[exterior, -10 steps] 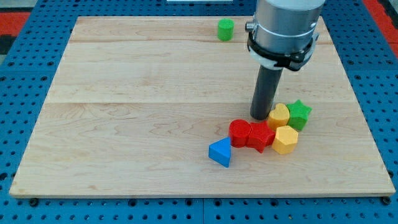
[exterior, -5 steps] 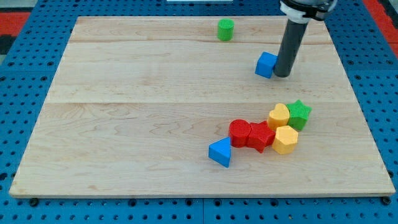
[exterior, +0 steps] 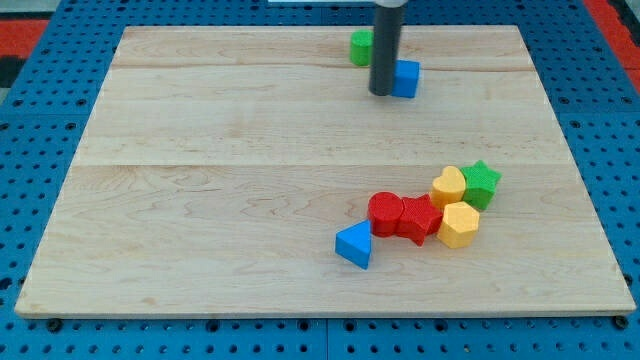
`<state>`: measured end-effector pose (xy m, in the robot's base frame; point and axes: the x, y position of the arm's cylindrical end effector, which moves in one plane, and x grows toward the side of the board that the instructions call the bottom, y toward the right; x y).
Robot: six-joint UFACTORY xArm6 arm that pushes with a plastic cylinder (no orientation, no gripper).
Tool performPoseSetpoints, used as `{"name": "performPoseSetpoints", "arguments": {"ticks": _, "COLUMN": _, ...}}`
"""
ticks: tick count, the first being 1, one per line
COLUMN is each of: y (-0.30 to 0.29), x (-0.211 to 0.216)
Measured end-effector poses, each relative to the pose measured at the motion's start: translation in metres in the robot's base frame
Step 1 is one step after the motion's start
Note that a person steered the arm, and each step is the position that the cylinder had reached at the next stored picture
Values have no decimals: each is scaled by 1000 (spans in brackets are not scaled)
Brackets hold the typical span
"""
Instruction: Move the blue cube horizontal to the green circle on the right side
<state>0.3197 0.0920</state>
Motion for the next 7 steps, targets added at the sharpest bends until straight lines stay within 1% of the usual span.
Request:
{"name": "performPoseSetpoints", "arguments": {"ticks": 2, "y": 25, "x": 7}}
{"name": "performPoseSetpoints", "arguments": {"ticks": 3, "y": 47, "x": -1}}
{"name": "performPoseSetpoints", "arguments": {"ticks": 4, "y": 52, "x": -23}}
{"name": "performPoseSetpoints", "arguments": {"ticks": 5, "y": 69, "x": -45}}
{"name": "performPoseSetpoints", "arguments": {"ticks": 6, "y": 77, "x": -25}}
{"name": "performPoseSetpoints", "arguments": {"ticks": 7, "y": 89, "x": 27}}
